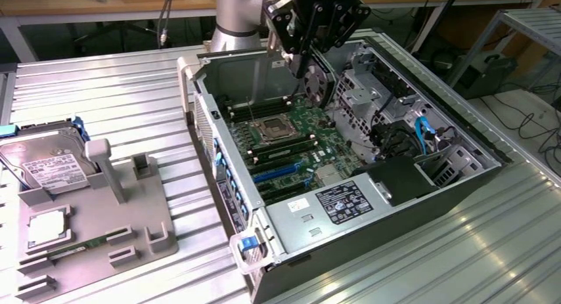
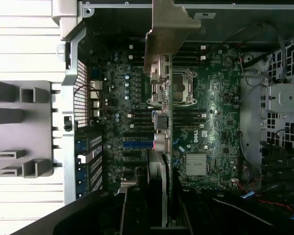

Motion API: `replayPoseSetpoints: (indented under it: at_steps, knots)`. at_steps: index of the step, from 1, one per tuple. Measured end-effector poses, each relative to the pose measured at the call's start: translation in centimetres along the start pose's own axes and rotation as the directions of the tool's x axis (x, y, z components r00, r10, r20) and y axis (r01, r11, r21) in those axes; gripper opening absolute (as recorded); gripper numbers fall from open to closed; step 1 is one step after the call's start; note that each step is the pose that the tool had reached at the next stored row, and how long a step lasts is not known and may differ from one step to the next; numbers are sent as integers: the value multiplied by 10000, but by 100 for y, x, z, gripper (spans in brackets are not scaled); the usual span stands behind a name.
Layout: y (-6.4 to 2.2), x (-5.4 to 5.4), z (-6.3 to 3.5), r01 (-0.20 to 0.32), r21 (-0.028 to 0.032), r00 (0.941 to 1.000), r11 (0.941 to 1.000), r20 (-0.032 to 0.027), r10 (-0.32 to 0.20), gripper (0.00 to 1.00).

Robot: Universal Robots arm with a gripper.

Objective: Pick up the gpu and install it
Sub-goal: 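Pick up the gpu and move the gpu toward the slot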

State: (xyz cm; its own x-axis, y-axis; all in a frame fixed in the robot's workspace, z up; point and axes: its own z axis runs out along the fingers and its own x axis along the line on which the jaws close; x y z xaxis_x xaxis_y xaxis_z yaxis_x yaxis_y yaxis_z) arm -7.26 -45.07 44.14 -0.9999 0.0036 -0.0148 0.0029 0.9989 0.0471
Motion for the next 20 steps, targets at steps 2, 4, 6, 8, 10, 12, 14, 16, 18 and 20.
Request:
replayPoseSetpoints:
  at_steps: [2,4,6,8,10,12,14,16,18,20]
  knots:
    - [0,-36,3,0,3,10000,10000,1,0,28]
    - [0,-85,6,-1,6,10000,10000,3,1,28]
    - [0,-133,8,0,7,10000,10000,4,0,28]
    - [0,-182,12,0,8,10000,10000,7,0,28]
    - [0,-239,15,0,7,10000,10000,11,0,28]
    - [0,-298,19,1,7,10000,10000,15,-1,28]
    - [0,-347,22,1,8,10000,10000,20,-1,28]
    - [0,-392,26,0,7,10000,10000,24,0,28]
    - [0,-426,29,2,7,10000,10000,31,-2,28]
    - [0,-428,29,1,9,10000,10000,32,-1,28]
